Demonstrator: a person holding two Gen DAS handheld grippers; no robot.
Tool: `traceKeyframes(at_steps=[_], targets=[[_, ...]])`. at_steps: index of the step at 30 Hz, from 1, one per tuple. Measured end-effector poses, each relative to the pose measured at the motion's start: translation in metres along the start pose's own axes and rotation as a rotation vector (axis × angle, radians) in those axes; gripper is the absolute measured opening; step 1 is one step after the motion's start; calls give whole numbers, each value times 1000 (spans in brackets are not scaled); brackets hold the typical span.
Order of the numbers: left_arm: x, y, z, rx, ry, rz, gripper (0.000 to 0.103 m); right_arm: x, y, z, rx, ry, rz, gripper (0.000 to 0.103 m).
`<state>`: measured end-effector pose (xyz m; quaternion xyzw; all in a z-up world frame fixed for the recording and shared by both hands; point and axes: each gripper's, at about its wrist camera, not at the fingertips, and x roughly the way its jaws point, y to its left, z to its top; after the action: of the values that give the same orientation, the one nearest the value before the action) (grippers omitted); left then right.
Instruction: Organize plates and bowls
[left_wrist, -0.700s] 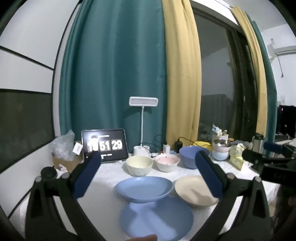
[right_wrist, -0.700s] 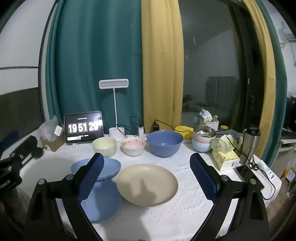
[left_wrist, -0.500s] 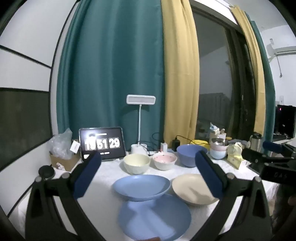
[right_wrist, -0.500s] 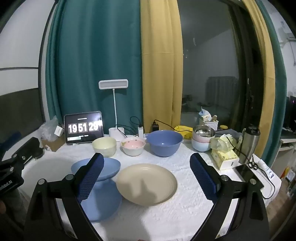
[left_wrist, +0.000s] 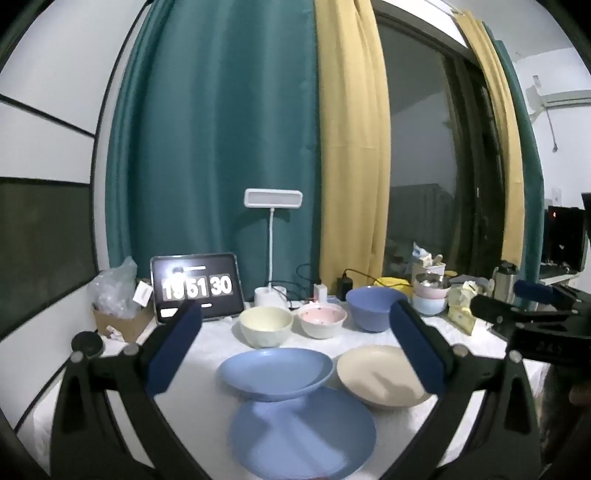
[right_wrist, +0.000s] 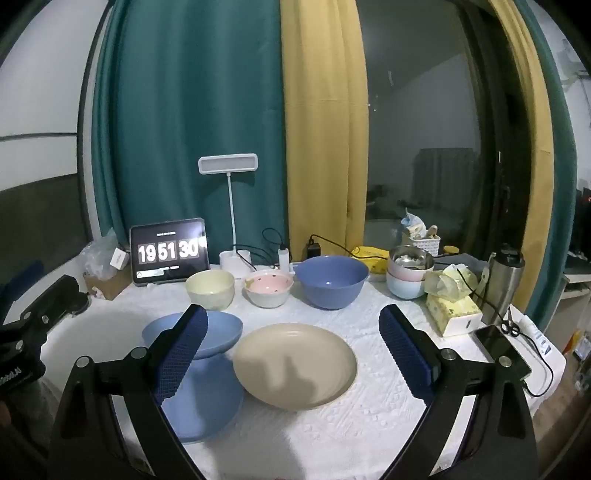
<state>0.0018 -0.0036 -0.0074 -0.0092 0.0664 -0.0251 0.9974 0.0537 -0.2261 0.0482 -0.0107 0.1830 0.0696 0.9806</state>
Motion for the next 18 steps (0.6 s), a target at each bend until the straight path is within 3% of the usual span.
traceKeyframes(at_steps=[18], targets=[[0,1,3,-4,6,1,102,2,2,0,3,8,1,97]])
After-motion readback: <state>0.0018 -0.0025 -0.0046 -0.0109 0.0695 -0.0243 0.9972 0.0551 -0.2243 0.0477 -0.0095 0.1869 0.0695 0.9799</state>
